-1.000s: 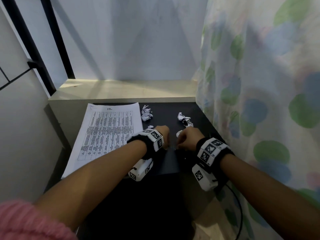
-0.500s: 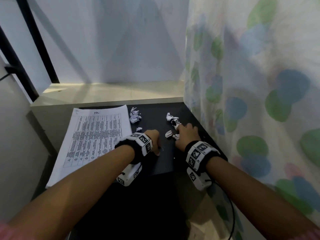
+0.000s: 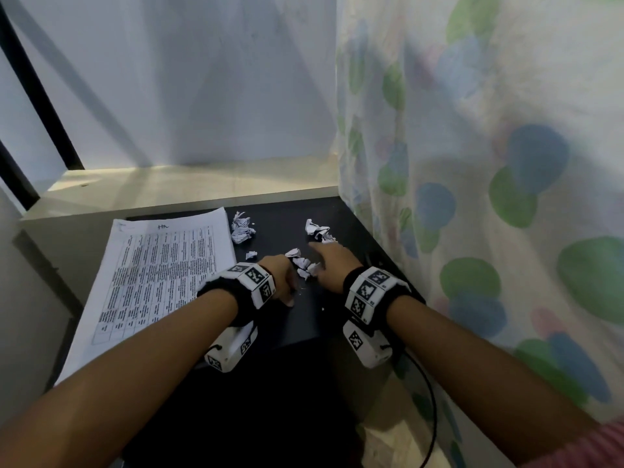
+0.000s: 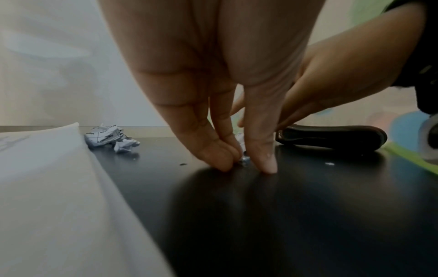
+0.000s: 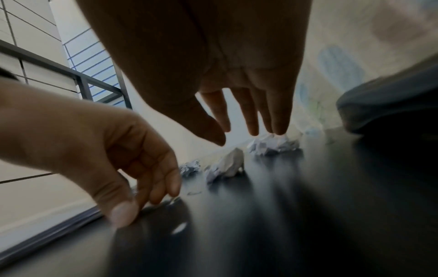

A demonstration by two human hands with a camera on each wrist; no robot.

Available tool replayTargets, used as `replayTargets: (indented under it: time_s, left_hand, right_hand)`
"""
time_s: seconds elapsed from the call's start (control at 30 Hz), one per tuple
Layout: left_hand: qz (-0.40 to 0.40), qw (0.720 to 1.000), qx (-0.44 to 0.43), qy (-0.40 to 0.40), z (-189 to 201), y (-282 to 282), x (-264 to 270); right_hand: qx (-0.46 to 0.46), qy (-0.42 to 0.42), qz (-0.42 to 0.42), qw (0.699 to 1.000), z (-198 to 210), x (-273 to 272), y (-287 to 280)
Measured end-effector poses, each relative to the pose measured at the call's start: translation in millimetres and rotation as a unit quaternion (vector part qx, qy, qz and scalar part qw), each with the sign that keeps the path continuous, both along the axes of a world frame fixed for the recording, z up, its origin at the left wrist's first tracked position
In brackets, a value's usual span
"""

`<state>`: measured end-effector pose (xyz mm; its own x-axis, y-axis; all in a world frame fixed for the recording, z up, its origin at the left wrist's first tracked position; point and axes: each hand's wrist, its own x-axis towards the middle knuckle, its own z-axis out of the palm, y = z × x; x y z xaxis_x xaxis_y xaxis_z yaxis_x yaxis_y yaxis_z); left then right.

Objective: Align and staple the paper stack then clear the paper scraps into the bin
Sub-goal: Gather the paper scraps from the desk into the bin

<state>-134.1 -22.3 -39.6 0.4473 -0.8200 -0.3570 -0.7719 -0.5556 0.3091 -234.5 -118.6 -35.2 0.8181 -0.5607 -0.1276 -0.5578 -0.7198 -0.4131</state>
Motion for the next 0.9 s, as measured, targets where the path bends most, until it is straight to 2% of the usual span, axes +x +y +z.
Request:
replayTargets:
  time_s: [0.13,0.37,0.57,0.73,0.9]
  left_hand:
    - [-0.003,1.0,-0.006,-0.001,2,2,-2]
    - [-0.02,0.999,0.007,-0.024,3,1,-6]
    - [-0.035,0.998,0.026,-0.039,6,0,-7]
    - [-0.032,0.998,0.027,-0.049,3,0,-6]
    - [-0.03,0.998,0.024,-0.051,0,0,-7]
  right_hand:
    - [-0.047,0.074,-0.083,0.993,11,-13,-14]
    - [-0.054,0.179,-0.041,0.982,6,-18,-5]
    - [-0.051,0.176,-0.009,0.983,-17,-21,10]
    - [-0.067,0.175,-0.071,0.98,-3,-12,3]
    - [-0.026,0.199,-0.06,0.978,-6,-7,-4]
